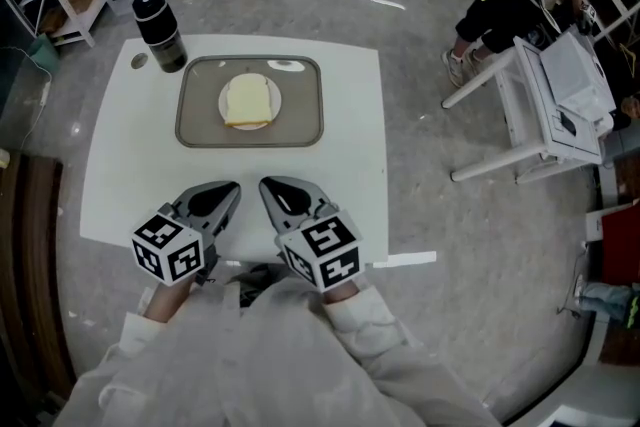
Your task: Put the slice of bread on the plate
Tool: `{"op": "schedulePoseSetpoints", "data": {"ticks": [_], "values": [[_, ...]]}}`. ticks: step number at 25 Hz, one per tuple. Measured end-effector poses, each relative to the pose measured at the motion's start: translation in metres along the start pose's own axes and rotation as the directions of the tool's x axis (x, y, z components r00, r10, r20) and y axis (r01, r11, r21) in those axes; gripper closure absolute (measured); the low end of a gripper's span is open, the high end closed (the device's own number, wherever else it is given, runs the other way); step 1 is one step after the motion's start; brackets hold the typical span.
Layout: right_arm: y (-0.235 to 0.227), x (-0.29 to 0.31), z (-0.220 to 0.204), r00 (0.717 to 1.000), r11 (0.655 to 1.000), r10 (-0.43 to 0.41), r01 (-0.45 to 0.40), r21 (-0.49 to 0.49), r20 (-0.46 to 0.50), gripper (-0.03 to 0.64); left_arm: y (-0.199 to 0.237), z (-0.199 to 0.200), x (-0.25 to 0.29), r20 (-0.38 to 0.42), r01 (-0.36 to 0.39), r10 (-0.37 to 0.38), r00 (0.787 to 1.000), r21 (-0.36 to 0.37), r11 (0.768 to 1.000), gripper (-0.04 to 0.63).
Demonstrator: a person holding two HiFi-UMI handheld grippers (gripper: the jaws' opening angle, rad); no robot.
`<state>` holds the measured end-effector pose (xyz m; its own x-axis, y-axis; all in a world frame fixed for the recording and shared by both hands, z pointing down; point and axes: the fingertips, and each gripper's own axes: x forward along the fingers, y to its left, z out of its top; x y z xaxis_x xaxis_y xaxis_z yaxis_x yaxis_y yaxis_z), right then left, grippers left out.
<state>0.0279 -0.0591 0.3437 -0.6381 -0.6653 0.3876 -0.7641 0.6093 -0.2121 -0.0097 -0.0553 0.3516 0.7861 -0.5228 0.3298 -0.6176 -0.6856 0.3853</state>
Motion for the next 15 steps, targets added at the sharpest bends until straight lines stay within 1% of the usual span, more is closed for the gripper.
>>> {"op": "schedulePoseSetpoints", "data": {"ticks": [11,15], "values": [[-0.0032,-0.007,0.0009,1.0,1.0,0.015,-0.015,-0.023,-0.007,0.601,-0.0093,0.0047,0.0062,0.008,-0.001,0.001,1.0,0.0,1.0,0.583],[-0.0043,-0.0072,0.0007,1.0,0.999,0.017,-0.017,-0.031,-0.012,0.601,-0.0097,0.0049,0.0087,0.008,0.005,-0.005,1.0,-0.011,1.0,0.583]]}}
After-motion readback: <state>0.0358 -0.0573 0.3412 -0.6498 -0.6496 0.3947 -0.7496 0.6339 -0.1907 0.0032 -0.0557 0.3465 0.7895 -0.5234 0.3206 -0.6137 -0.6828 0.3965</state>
